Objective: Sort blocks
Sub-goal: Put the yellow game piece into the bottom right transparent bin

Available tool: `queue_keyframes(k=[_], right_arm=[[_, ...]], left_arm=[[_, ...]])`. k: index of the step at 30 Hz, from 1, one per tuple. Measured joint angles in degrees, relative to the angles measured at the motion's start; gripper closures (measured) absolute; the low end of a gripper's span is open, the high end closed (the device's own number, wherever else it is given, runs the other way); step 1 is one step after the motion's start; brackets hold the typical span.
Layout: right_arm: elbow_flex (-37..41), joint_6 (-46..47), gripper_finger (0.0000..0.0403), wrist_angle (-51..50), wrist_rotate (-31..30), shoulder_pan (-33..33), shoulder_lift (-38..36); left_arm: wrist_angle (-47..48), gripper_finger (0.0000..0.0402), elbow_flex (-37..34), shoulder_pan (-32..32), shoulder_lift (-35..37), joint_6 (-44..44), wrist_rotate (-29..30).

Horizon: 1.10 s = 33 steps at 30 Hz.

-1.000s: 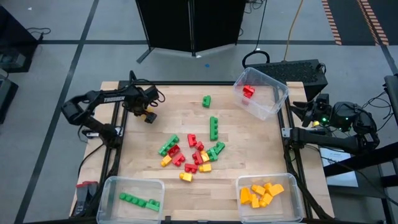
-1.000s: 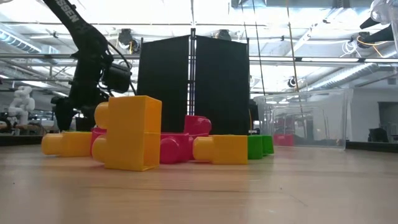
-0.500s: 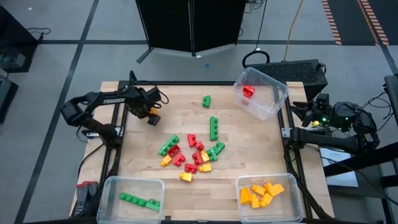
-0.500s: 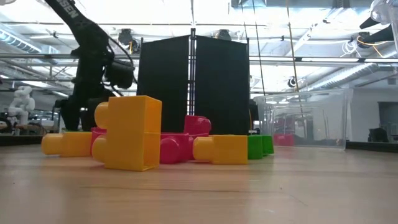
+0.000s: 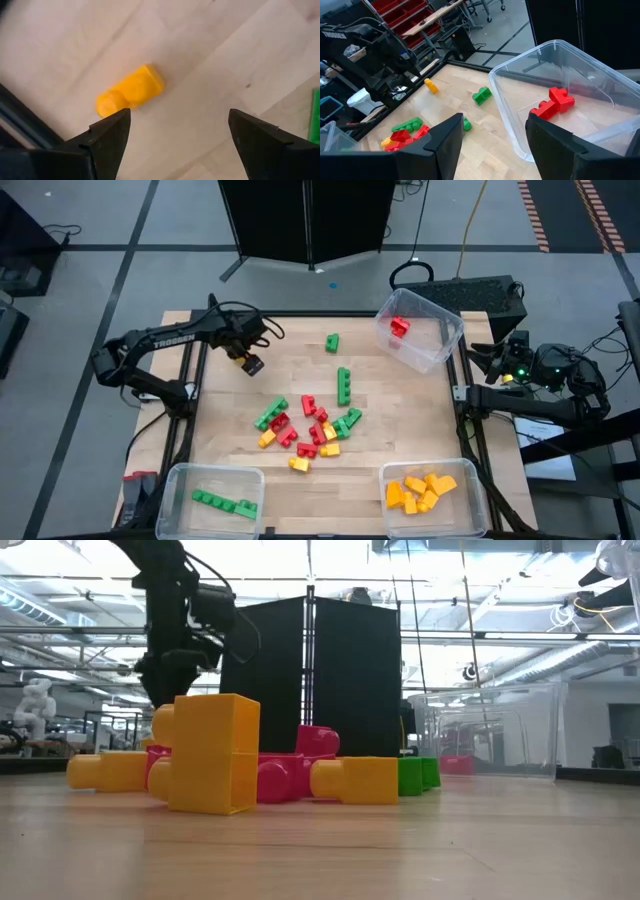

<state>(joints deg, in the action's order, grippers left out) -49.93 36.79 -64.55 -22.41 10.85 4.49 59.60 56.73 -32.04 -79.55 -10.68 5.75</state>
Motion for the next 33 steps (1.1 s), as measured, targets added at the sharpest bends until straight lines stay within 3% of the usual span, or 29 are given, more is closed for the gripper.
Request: queue_keyframes(k=[6, 11, 25, 29, 33], right_arm=[[0.0, 0.1, 0.0195, 0.0, 0.0, 0.0, 0.0], [0.0, 0.1, 0.0195, 0.0, 0.0, 0.0, 0.0], [0.0, -0.3, 0.0195, 0.0, 0.0, 0.0, 0.0], [0.0, -0.3, 0.0195, 0.0, 0.0, 0.0, 0.0], [0.0, -0.4, 0.0195, 0.0, 0.0, 0.0, 0.0]], left_arm=[[3.7, 0.0091, 3.1, 0.1, 0.0, 11.0, 3.8], [6.3, 0.0091, 3.2, -0.6, 0.0, 19.4, 3.6], [7.6, 0.0091, 3.0, -4.1, -0.3, 26.7, 1.4], [7.3, 0.0091, 2.7, -4.1, -0.3, 22.4, 1.3], [8.1, 0.0091, 2.9, -4.1, -0.3, 5.1, 1.2]])
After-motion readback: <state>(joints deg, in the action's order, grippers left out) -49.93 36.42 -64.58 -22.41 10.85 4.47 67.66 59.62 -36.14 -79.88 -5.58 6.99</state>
